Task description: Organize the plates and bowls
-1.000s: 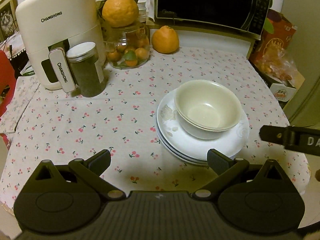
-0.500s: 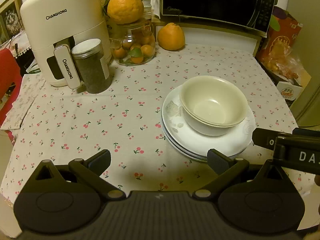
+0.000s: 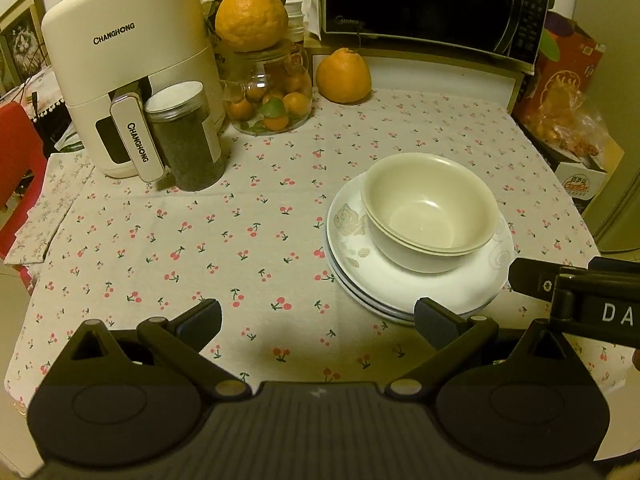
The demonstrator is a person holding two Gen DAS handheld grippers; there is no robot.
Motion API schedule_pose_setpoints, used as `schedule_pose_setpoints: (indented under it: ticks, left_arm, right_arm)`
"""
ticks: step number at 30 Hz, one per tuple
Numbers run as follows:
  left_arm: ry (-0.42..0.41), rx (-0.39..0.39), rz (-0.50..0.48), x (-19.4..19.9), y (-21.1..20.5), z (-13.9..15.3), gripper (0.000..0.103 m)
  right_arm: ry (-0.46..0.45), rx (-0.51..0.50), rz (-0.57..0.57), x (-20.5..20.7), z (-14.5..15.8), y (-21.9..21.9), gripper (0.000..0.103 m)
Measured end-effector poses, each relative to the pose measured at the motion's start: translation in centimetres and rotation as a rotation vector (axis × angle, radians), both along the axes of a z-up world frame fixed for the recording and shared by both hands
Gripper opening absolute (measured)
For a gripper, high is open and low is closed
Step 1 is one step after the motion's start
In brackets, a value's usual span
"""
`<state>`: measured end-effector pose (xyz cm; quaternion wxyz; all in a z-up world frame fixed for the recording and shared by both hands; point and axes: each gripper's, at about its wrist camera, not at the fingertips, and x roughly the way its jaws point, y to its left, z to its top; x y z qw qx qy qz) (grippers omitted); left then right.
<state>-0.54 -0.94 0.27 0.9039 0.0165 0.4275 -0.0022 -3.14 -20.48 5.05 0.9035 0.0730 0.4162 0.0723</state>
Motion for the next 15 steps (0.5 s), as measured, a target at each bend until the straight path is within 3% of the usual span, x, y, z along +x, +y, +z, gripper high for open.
schedule_pose_setpoints:
  ticks: [15]
  left_arm:
    - [0.004, 0.005, 0.004, 0.03, 0.08, 0.02, 0.103]
  right_arm:
    - [0.013, 0.008, -0.004, 0.09, -0.20, -0.03, 0.091]
